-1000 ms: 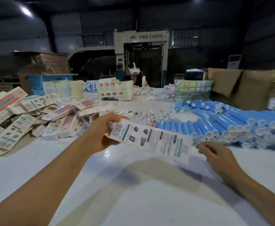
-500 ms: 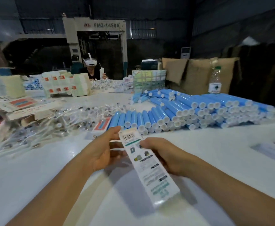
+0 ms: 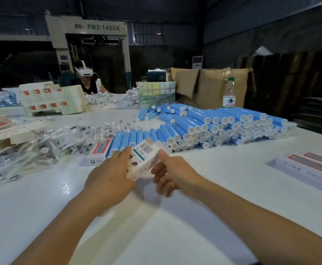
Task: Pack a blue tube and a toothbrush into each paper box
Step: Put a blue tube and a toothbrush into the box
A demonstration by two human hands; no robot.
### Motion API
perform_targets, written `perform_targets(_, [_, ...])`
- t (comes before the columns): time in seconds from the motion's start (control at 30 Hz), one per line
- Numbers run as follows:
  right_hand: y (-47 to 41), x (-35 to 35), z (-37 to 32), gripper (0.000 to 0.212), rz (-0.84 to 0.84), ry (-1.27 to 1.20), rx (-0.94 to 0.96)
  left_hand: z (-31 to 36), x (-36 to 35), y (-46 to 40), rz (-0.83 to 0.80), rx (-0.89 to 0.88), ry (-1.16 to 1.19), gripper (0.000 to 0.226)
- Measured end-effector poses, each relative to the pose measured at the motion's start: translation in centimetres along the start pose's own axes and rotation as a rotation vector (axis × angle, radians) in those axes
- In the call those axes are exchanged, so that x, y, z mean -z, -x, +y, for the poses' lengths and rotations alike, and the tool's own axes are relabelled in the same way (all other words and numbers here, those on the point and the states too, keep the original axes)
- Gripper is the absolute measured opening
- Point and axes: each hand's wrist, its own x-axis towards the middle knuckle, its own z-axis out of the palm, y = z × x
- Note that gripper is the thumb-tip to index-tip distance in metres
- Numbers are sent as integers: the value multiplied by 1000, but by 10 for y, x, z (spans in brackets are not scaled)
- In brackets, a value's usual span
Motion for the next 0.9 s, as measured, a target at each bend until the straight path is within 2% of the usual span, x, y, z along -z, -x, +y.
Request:
perform_targets(0.03, [-1,5,-1,54,136,38,40,-4,0,-1,41,-5,-65,82])
perform_targets(0.1, [-3,19,-6,46,373,45,145,-11,-1,-2,22,-18,-177,79])
perform_targets(0.17, [-6,31,-14,36,502,78,224,-14,-8,-1,-62,-27,-205,82])
perform_targets(0.23, [-14,36,-22,28,550,250,270,-15,-18,-1,-82,-55,-211,81])
perform_targets(0.37, [-43,31,-48,22,546,857,338,-13,-26,-3,-27,-122,-287,80])
perform_targets(0.5, [-87,23,-75,7,476,1231,322,-11,-28,-4,23,-194,-299,78])
perform_targets(0.57, [-106,17,-81,9,443,1380,268,-12,-29,-6,44,-202,-285,76])
perform_targets(0.7, [-136,5,-80,22,386,1553,122,-12,-36,-12,91,-225,-284,67])
perform_targets(0.8, [-150,3,-79,19,347,1625,66,-12,-40,-15,130,-263,-247,59])
perform_targets(0.9, [-158,12,-81,15,351,1580,48,-14,-41,-17,142,-268,-230,59])
